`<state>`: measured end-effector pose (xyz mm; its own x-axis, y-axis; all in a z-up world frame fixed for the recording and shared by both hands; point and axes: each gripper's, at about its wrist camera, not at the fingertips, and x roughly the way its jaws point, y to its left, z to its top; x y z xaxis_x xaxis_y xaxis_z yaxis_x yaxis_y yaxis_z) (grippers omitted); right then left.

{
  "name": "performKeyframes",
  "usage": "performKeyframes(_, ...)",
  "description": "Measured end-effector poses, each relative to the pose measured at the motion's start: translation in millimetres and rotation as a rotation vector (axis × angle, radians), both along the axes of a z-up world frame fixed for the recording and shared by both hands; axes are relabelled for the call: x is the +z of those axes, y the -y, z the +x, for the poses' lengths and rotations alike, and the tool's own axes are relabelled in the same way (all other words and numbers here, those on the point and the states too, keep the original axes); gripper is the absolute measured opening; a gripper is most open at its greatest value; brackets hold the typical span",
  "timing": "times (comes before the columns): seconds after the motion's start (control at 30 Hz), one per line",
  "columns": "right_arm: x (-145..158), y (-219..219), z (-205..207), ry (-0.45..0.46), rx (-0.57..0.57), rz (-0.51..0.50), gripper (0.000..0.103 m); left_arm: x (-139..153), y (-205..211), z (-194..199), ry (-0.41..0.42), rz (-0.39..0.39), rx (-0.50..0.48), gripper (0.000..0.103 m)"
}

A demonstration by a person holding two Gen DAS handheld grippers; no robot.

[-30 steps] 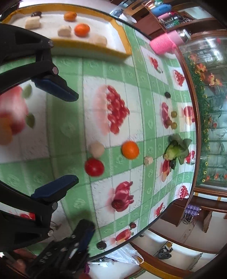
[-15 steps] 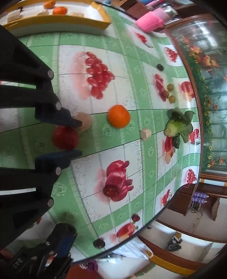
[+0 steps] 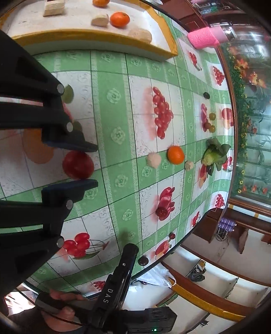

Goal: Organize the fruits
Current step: 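Carry the tomato and plum into the white tray and open both tools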

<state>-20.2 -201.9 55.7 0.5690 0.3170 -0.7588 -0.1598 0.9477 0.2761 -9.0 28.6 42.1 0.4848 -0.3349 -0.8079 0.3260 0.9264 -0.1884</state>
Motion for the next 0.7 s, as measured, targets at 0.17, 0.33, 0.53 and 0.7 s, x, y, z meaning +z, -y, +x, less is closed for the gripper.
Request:
performKeyframes(0.17, 4, -27, -7, 0.018, 0.062, -0.059, 0.024, 5, -9, -11, 0.029, 0.000, 0.013, 0.029)
performKeyframes(0.33, 10, -53, -11, 0.030, 0.112, -0.074, 0.024, 17, -26, -21, 0.059, -0.023, 0.032, 0.029)
performKeyframes(0.53, 19, -83, -7, 0.042, 0.165, -0.080, 0.024, 30, -55, -28, 0.092, -0.043, 0.085, 0.029)
performKeyframes(0.7, 25, -115, 0, 0.047, 0.225, -0.069, 0.024, 35, -86, -30, 0.106, -0.052, 0.152, 0.029)
